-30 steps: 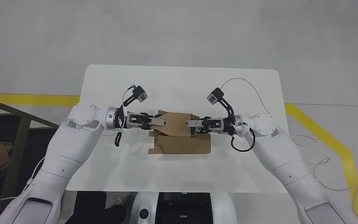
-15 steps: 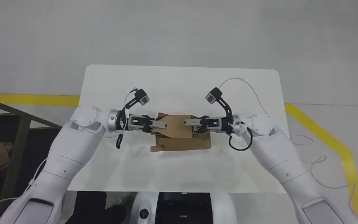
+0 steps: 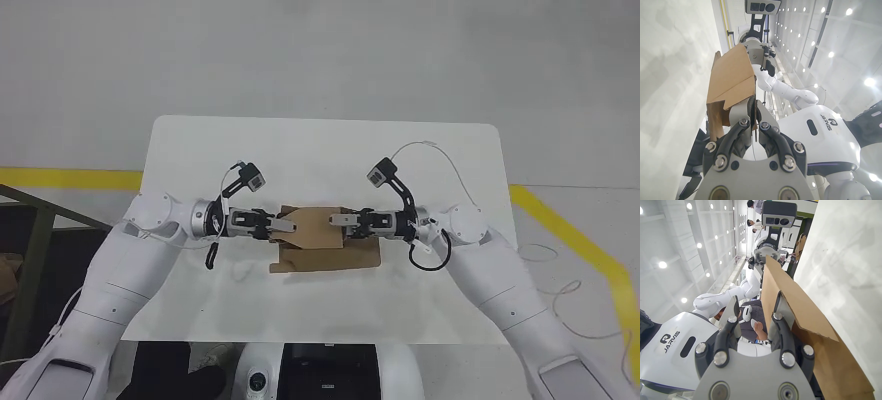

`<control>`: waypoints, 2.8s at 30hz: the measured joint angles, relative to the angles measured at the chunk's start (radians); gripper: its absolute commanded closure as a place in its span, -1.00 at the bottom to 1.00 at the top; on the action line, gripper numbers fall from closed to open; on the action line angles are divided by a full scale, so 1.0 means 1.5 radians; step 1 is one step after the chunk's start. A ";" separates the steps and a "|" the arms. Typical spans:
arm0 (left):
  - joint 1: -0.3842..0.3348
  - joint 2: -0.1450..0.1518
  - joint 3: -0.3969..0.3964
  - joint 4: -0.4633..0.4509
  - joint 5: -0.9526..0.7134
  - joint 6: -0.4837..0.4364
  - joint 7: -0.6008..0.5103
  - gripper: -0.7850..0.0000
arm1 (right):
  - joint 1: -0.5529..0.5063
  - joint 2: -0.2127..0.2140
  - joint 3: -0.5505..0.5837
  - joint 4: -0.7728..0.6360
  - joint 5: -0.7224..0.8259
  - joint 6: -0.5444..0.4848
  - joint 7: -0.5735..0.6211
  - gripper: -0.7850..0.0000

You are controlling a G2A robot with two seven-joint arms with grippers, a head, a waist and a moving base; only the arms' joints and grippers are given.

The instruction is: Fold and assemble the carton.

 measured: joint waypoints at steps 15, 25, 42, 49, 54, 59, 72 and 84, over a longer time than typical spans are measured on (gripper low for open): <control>-0.001 -0.003 0.003 0.003 0.003 -0.002 0.001 1.00 | -0.001 -0.005 0.003 0.003 -0.010 -0.001 0.000 0.99; -0.007 -0.004 0.005 -0.002 0.004 -0.002 -0.004 -1.00 | 0.000 -0.006 0.007 -0.001 -0.023 0.008 0.005 1.00; 0.005 -0.002 -0.041 -0.022 -0.055 -0.015 0.018 -1.00 | 0.002 -0.005 0.017 -0.015 -0.049 0.033 0.004 1.00; -0.012 -0.008 -0.038 -0.020 -0.094 -0.024 0.015 -1.00 | 0.008 -0.002 0.024 -0.017 -0.077 0.050 0.004 1.00; -0.022 -0.013 -0.031 -0.014 -0.117 -0.026 0.007 -1.00 | 0.007 -0.003 0.022 -0.009 -0.089 0.047 -0.003 1.00; -0.027 -0.019 -0.023 -0.014 -0.143 -0.033 0.009 -1.00 | 0.008 -0.006 0.014 -0.008 -0.103 0.048 -0.012 1.00; -0.074 -0.044 0.052 -0.008 -0.142 -0.034 0.008 -1.00 | 0.006 -0.011 0.003 -0.019 -0.107 0.049 -0.030 1.00; -0.095 -0.049 0.058 -0.007 -0.082 -0.034 0.012 -1.00 | 0.013 -0.018 -0.005 -0.011 -0.100 0.044 -0.033 1.00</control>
